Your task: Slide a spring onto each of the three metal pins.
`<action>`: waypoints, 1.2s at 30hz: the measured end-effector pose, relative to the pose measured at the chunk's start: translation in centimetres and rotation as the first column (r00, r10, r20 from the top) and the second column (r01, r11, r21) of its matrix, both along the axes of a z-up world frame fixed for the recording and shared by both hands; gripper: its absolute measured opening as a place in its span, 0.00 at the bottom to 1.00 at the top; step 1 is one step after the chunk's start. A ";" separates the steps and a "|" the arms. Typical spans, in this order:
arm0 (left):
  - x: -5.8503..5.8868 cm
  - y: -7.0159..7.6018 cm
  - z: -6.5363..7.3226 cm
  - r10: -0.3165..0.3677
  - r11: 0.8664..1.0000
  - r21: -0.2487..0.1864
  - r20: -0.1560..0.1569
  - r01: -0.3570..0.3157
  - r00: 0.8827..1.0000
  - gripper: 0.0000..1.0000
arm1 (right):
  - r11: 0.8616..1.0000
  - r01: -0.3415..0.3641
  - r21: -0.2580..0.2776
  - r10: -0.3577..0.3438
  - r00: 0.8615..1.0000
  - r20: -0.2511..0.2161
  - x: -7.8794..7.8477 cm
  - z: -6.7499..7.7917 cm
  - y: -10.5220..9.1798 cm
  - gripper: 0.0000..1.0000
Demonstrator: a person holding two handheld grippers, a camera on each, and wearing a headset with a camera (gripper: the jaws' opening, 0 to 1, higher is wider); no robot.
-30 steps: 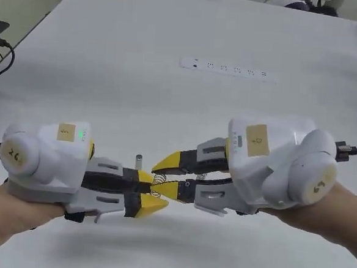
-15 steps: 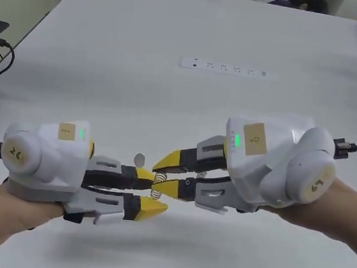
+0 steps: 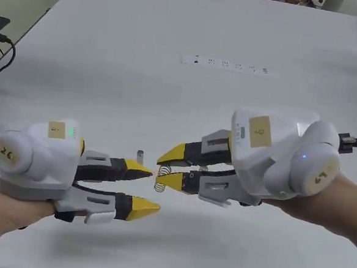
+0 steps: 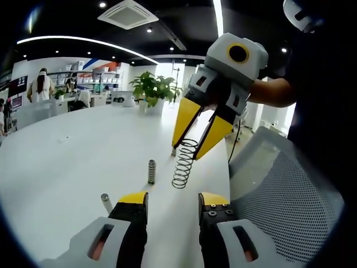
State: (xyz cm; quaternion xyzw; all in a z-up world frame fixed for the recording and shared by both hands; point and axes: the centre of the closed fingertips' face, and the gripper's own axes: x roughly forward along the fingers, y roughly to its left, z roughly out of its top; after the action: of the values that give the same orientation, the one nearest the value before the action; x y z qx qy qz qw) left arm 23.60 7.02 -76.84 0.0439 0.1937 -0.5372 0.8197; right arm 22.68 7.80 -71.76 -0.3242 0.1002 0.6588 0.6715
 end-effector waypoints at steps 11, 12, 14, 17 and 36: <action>0.2 2.3 -0.5 0.052 0.998 0.024 0.006 -0.052 0.999 0.41 | 1.000 0.029 -0.003 -0.029 1.000 0.012 0.8 -0.1 -0.6 0.07; 0.3 2.5 -0.4 0.061 0.998 0.023 0.007 -0.061 0.998 0.43 | 0.999 0.032 -0.003 -0.032 0.999 0.010 0.8 -0.2 -0.7 0.07; 0.4 2.8 -0.4 0.069 0.997 0.024 0.010 -0.070 0.998 0.44 | 0.999 0.037 -0.003 -0.037 0.999 0.010 0.9 -0.2 -0.8 0.07; 0.5 3.2 -0.4 0.082 0.996 0.024 0.011 -0.083 0.997 0.47 | 0.999 0.041 -0.009 -0.041 0.999 0.010 1.0 -0.4 -0.9 0.07; 1.1 5.6 -1.0 0.154 0.986 0.056 0.021 -0.155 0.988 0.81 | 0.997 0.071 -0.019 -0.071 0.997 0.007 2.1 -1.0 -1.7 0.07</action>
State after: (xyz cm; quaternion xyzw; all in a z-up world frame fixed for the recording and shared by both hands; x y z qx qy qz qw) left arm 24.75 12.58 -77.82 0.0569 0.2053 -0.4660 0.8588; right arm 24.74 6.12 -72.75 -0.3290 0.1160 0.6323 0.6917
